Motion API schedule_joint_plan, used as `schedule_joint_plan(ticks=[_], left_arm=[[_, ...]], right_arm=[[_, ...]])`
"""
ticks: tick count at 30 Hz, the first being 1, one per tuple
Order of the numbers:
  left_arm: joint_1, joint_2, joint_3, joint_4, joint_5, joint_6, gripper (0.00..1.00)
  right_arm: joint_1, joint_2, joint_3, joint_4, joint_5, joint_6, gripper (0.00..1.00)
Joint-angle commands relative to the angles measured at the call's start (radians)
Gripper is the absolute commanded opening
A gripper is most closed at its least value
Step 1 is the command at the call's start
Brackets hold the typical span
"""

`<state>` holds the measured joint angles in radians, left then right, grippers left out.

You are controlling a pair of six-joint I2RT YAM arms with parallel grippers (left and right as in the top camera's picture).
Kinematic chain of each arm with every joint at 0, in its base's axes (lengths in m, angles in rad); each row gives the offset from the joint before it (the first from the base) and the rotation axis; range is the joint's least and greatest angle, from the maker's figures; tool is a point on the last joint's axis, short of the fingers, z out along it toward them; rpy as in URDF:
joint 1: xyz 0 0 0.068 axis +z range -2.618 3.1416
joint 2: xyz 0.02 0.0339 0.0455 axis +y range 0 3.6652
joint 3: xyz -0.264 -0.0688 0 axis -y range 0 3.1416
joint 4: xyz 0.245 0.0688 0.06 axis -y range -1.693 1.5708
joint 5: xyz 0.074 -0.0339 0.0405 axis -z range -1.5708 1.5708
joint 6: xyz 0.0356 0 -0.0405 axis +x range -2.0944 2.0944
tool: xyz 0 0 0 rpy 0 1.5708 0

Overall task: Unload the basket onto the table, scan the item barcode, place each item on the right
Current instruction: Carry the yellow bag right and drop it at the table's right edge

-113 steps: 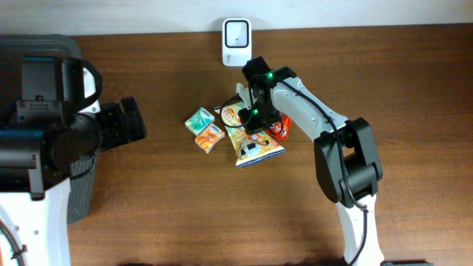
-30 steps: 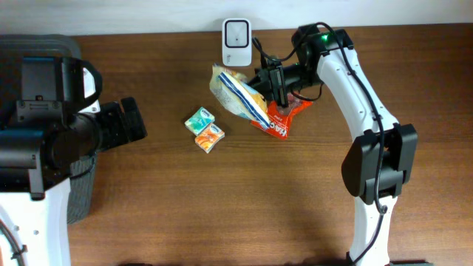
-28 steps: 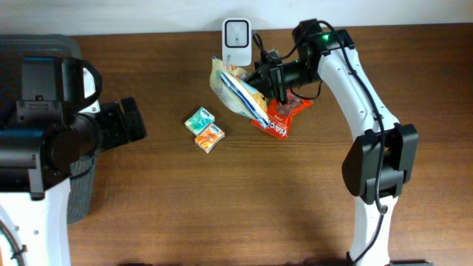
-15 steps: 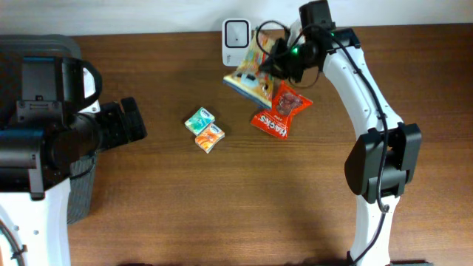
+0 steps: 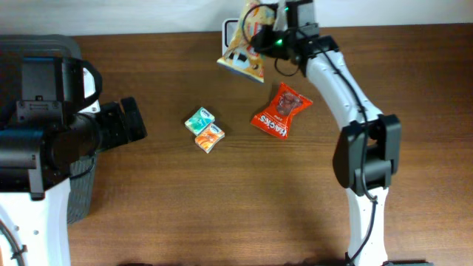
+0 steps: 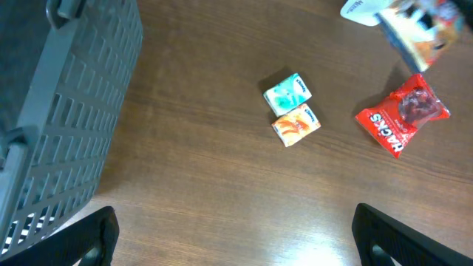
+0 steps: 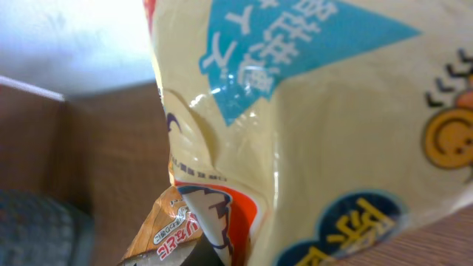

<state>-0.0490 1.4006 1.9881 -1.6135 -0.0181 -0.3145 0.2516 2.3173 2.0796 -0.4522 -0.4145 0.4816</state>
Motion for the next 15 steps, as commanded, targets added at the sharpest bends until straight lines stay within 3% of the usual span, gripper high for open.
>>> schedule_joint_plan(ticks=[1, 8, 15], left_arm=[[0.005, -0.002, 0.006, -0.001, 0.004, 0.001, 0.99], [0.005, -0.002, 0.006, -0.001, 0.003, 0.001, 0.99], [0.005, -0.002, 0.006, -0.001, 0.003, 0.001, 0.99]], right_arm=[[0.060, 0.007, 0.019, 0.016, 0.064, -0.140, 0.04], [0.105, 0.027, 0.019, 0.051, 0.237, -0.167, 0.04], [0.091, 0.045, 0.021, 0.062, 0.243, -0.125, 0.04]])
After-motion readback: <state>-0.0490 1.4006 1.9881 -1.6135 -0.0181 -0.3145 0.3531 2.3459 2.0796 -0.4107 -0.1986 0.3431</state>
